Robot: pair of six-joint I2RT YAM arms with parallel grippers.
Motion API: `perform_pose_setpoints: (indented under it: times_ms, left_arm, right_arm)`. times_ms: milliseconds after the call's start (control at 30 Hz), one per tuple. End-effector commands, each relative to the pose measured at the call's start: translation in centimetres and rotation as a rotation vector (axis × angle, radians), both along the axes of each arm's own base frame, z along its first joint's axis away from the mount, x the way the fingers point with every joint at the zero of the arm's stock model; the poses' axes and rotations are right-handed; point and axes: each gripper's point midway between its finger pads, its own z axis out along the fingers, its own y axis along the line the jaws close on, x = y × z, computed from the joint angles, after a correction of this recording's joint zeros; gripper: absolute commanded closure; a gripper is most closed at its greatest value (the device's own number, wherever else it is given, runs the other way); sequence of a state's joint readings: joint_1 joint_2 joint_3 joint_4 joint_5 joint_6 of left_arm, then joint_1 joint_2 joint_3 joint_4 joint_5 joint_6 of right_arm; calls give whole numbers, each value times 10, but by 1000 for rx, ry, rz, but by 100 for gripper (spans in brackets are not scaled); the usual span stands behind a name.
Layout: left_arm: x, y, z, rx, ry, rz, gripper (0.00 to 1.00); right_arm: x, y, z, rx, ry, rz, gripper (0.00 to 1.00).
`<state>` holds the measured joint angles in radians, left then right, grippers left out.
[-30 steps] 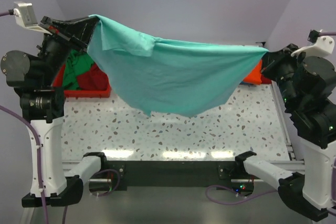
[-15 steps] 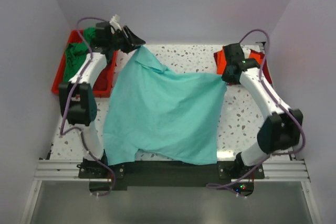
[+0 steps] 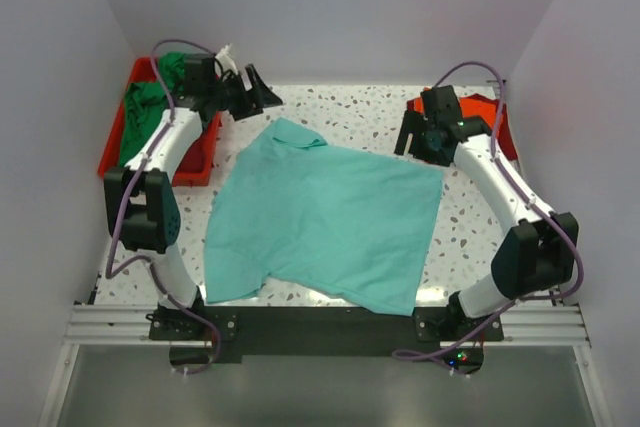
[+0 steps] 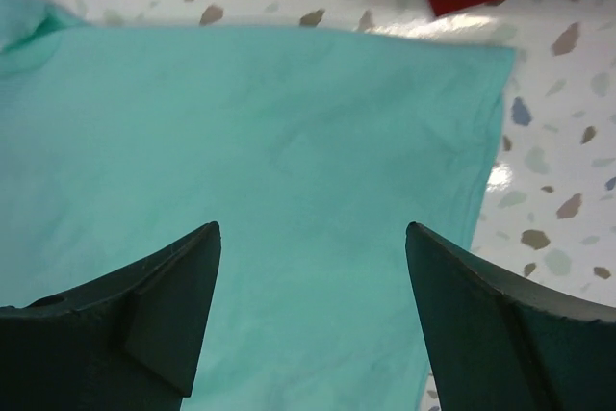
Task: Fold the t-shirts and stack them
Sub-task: Flatten the tshirt out, then fold the tshirt
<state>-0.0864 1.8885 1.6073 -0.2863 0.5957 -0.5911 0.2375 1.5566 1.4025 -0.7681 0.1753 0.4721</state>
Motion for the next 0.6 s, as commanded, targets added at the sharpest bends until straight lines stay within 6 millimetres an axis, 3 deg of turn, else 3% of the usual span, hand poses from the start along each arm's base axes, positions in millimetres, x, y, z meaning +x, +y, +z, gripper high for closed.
perform_pose_setpoints:
  times_ms: [0,33,200,567]
  left_arm:
    - [-42,-6,-43,97,70,-74,19]
    - [-55,-5,-59,106,114,-82,19]
    - [-84,2,-95,151,196,-88,20]
    - [-94,-2,-146,142,314,-120,19]
  right_arm:
    - [-30,49,-33,107,112,138,19]
    - [-37,54,-45,110,146,144,19]
    - [-55,72,-83,145,258,144,19]
    - [-67,65,-126,101,396,94,18]
